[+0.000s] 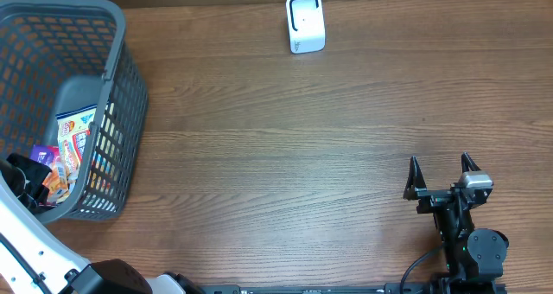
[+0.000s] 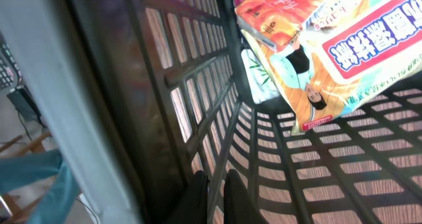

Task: Scan the item barcode
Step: 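Grasp the cream snack bag in the basket with the left gripper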

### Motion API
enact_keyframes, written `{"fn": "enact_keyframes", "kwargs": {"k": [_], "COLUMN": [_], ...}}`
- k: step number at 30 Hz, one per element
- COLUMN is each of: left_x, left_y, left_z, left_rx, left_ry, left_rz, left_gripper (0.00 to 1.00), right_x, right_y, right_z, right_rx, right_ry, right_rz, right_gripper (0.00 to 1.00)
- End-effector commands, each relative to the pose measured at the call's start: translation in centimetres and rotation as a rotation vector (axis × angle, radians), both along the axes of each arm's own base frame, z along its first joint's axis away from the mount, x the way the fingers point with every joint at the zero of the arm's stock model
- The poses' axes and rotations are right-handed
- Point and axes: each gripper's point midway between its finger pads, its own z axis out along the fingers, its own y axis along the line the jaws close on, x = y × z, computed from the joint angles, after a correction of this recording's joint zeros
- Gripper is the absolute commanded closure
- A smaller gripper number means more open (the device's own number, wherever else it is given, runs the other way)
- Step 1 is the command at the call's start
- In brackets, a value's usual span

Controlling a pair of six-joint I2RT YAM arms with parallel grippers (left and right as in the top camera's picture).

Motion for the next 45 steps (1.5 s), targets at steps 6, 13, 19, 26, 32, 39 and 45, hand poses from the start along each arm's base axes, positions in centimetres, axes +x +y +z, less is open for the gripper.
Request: {"fn": "enact_keyframes", "kwargs": {"k": [6,13,19,26,32,39,45], "left_x": [-0.2,0.9,0.6,1.9,1.2,2.1,5.6], "left_y": [-1.3,-2.8,-3.5,-5.7,-6.5,-6.0,-2.2], "left_z": [-0.7,0.0,1.2,0.2,-1.8,-1.6,1.9], "left_rx": [-0.077,-0.127,-0.103,-0.231,-0.291,-0.269,-0.074], "left_ry": [-0.024,-0.117,-0.17,-0.227,-0.172,-0.217,-0.385], "left_rz": [0.089,0.07,0.063,-0.003,0.011,0.002,-0.081], "left_gripper": [0.96,0.96,0.96,0.96,0.96,0.96,0.77], "right_x": [0.0,0.0,0.0,0.0,0.0,0.0,0.0], "right_y": [0.0,0.0,0.0,0.0,0.0,0.0,0.0], "right_z": [-0.2,-0.2,-0.2,-0.2,-0.2,-0.2,-0.2], "right_rx": [0.004,0.004,0.004,0.004,0.004,0.004,0.004], "right_ry": [-0.003,-0.003,-0.003,-0.003,-0.003,-0.003,-0.003], "right_rz": [0.003,0.003,0.003,0.003,0.003,0.003,0.003], "right_gripper": [0.0,0.0,0.0,0.0,0.0,0.0,0.0]}}
